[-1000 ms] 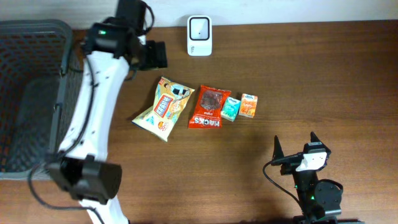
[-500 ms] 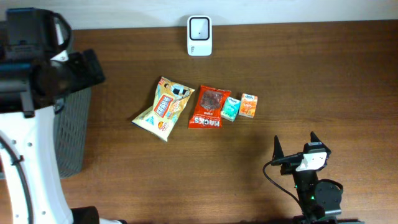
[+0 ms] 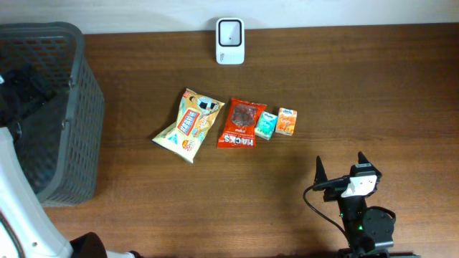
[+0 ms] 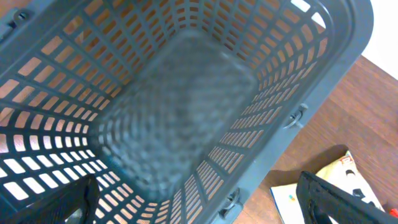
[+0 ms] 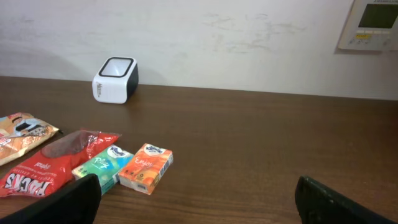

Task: Scan the item barcode
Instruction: 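Move the right gripper toward the red bag and grasp it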

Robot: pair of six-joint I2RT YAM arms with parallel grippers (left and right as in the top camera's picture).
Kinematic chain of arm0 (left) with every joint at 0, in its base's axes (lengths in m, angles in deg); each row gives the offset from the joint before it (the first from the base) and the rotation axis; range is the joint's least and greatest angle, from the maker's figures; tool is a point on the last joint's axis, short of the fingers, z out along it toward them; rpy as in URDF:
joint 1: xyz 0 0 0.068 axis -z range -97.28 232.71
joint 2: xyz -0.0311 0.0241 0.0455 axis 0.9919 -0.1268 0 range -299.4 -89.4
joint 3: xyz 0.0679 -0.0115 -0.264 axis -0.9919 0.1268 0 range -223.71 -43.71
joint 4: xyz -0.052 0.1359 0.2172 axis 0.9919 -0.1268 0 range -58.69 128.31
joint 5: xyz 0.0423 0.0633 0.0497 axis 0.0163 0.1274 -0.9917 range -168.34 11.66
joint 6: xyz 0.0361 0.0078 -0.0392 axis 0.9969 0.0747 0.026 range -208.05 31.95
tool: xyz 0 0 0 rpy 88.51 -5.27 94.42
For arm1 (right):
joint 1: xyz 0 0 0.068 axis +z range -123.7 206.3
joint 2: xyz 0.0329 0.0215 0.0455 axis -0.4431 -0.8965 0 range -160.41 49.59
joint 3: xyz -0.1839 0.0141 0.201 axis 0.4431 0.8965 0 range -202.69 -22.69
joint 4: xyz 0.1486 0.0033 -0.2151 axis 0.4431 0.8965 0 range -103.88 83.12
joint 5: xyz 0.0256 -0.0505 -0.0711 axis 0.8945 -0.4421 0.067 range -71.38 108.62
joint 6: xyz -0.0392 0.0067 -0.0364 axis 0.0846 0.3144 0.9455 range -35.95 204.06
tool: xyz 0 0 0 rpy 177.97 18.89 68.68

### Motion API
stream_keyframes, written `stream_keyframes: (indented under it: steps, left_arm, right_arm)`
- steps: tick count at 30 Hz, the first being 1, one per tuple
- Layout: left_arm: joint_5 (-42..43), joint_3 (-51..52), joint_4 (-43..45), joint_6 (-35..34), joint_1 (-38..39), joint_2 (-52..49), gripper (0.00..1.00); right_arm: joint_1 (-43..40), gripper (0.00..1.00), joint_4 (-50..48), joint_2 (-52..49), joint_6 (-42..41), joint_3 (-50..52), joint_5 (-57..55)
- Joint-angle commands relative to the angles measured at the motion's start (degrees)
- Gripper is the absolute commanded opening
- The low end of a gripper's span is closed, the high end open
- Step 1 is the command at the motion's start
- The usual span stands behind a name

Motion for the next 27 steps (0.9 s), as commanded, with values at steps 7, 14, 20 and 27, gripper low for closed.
stream_keyframes:
  steps: [7, 14, 20, 27]
  left_arm:
    - [0.6, -0.5, -0.5, -0.4, -0.1, 0.1, 0.99]
    - [0.7, -0.5, -1.4, -0.4, -0.1, 0.1, 0.99]
    - [0.6, -0.5, -1.4, -0.4, -0.1, 0.1, 0.99]
    - [0.7, -0.5, -1.4, -0.4, -0.1, 0.1, 0.99]
  right_arm:
    - [-0.3, 0.98, -1.4, 0.4, 0.1, 0.4, -2.6]
    - [-0.3, 0.99, -12.4, 0.4, -25.3, 0.4, 27.2]
    - [-0.3, 0.98, -29.4, 0.2, -26.2, -2.0, 22.6]
    - [-0.3, 0.98, 0.9, -17.8, -13.9, -26.7, 12.7]
